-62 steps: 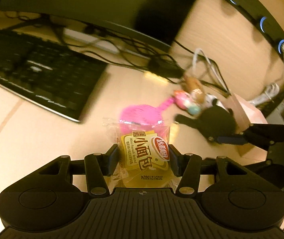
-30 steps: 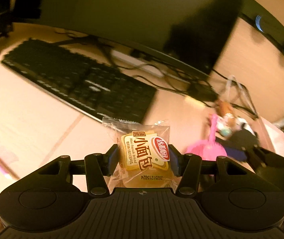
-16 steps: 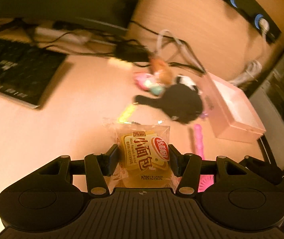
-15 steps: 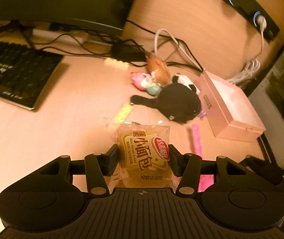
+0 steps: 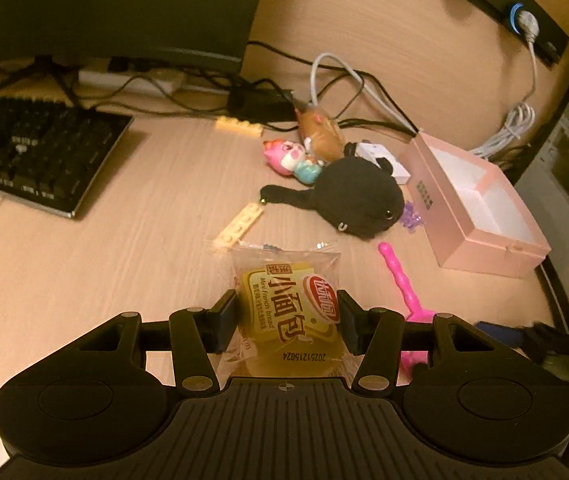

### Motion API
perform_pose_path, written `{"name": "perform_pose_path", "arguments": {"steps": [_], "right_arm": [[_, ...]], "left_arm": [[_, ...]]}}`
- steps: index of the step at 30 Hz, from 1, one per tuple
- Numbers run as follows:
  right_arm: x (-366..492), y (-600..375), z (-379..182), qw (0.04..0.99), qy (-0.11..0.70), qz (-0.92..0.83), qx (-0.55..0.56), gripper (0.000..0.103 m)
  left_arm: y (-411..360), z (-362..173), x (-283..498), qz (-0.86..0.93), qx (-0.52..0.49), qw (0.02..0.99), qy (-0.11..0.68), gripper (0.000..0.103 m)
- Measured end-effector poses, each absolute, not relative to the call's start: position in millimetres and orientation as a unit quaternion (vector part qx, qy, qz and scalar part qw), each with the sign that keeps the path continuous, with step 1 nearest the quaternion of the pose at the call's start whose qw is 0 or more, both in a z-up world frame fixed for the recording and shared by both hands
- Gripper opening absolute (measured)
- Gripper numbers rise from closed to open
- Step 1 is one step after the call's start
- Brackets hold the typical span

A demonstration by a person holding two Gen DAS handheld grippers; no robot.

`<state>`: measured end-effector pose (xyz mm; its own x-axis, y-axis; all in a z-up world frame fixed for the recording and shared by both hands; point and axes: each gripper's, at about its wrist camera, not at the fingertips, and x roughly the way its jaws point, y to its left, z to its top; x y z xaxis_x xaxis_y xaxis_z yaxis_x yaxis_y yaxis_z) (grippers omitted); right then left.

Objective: Organize objects
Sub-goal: 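Carry the bread packet into the pink box and open the left tool while the right tool carries the strainer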

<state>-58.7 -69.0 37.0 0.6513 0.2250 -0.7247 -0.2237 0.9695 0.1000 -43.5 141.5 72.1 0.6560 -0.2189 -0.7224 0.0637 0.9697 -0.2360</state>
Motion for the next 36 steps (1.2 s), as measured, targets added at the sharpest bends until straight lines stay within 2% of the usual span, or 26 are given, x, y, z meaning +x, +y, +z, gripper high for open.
{"name": "perform_pose_path", "arguments": {"steps": [2, 4, 6, 15, 21, 31, 36], "right_arm": [[-55.1, -57.4, 29.0, 0.911, 0.395, 0.115, -0.028, 0.101], [-56.2, -52.8, 28.1, 0.913, 0.390, 0.115, -0.041, 0.085], [-55.6, -50.2, 31.3, 0.913, 0.384, 0.122, -0.055, 0.076], [-96.2, -72.6, 80.2, 0.914, 0.365, 0.162, -0.071, 0.074], [-128.8, -112.0, 117.6, 0.932, 0.335, 0.120, -0.074, 0.074], [-153.7, -180.6, 127.2, 0.953, 0.299, 0.019, -0.044, 0.074], [-152.0, -199.4, 121.9, 0.956, 0.291, 0.001, -0.037, 0.074]], "left_arm": [[138.9, 74.2, -47.8, -0.077, -0.079, 0.909, 0.401, 0.056], [140.1, 74.0, -51.1, -0.075, -0.074, 0.910, 0.401, 0.056], [141.0, 72.2, -53.2, -0.074, -0.073, 0.908, 0.405, 0.056], [116.5, 65.8, -66.5, -0.124, -0.046, 0.896, 0.424, 0.056], [82.7, 80.2, -62.8, -0.172, -0.045, 0.900, 0.398, 0.056], [2.6, 124.1, 18.1, -0.208, -0.061, 0.919, 0.329, 0.056], [-51.6, 122.2, 68.5, -0.217, -0.078, 0.924, 0.304, 0.057]]}}
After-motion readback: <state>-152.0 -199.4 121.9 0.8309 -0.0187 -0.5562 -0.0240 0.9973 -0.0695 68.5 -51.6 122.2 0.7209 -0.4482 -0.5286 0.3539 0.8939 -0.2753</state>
